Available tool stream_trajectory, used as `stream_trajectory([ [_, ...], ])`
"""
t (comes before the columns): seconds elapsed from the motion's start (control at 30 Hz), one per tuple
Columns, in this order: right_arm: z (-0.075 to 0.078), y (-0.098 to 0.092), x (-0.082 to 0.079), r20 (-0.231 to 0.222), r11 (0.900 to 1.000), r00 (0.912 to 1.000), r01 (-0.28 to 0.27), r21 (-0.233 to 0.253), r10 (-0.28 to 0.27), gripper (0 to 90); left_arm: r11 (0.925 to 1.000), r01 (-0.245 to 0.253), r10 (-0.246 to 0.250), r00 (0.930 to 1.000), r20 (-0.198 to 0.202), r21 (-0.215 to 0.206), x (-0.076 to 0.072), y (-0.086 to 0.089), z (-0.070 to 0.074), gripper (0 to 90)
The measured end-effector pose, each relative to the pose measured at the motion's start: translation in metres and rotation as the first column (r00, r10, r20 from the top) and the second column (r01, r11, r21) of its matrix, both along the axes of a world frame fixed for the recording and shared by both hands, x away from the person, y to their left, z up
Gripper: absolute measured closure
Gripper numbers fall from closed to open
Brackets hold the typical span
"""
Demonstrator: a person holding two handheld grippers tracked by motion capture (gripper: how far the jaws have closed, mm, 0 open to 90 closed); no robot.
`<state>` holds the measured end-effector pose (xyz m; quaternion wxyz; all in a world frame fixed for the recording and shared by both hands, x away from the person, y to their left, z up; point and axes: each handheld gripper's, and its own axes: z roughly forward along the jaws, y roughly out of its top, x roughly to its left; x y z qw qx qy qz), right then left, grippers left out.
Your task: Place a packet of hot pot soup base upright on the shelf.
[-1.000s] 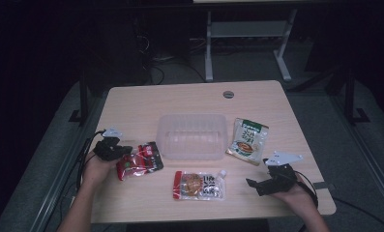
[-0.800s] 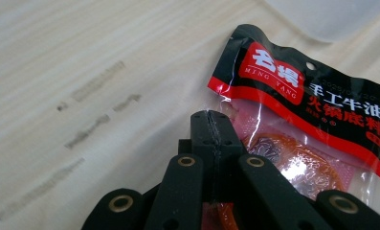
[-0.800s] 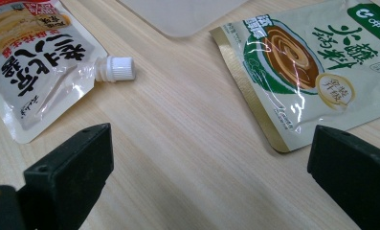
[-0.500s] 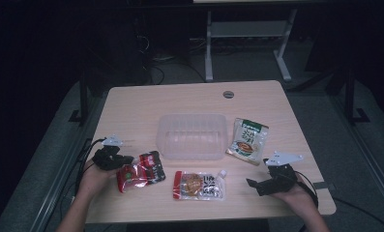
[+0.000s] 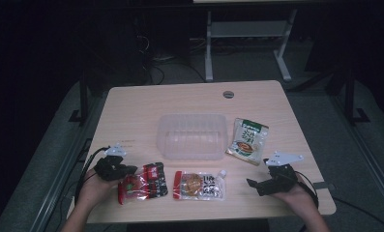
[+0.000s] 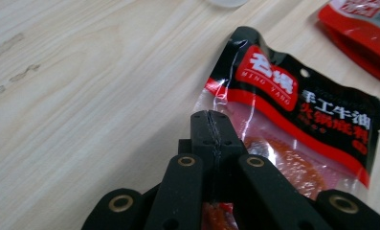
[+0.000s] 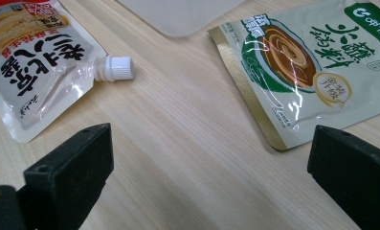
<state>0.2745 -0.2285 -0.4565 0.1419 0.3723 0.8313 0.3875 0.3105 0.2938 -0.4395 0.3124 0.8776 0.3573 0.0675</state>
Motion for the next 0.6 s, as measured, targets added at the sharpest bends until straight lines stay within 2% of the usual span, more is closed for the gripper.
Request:
stream_trajectory([
  [0.2, 0.001, 0.001, -0.001, 0.0, 1.0, 1.0, -0.002, -0.007, 0.002, 1.5, 0.9989, -0.001, 0.003, 0.9988, 0.049, -0.047, -0.012, 0.006, 0.014, 89.8],
  [0.3, 0.001, 0.002, -0.002, -0.003, 1.0, 1.0, -0.009, -0.018, 0.009, 1.5, 0.9978, -0.034, 0.037, 0.9974, 0.061, -0.057, -0.026, 0.016, 0.018, 89.8],
  [0.5, 0.004, 0.008, -0.006, -0.007, 0.999, 0.9991, -0.043, -0.008, 0.042, 4.0, 0.9935, -0.087, 0.091, 0.9943, 0.056, -0.073, -0.049, 0.035, 0.018, 89.8],
  [0.6, 0.007, 0.014, -0.009, -0.011, 0.997, 0.9974, -0.071, -0.008, 0.071, 4.7, 0.9923, -0.095, 0.099, 0.9942, 0.043, -0.079, -0.053, 0.041, 0.016, 89.8],
])
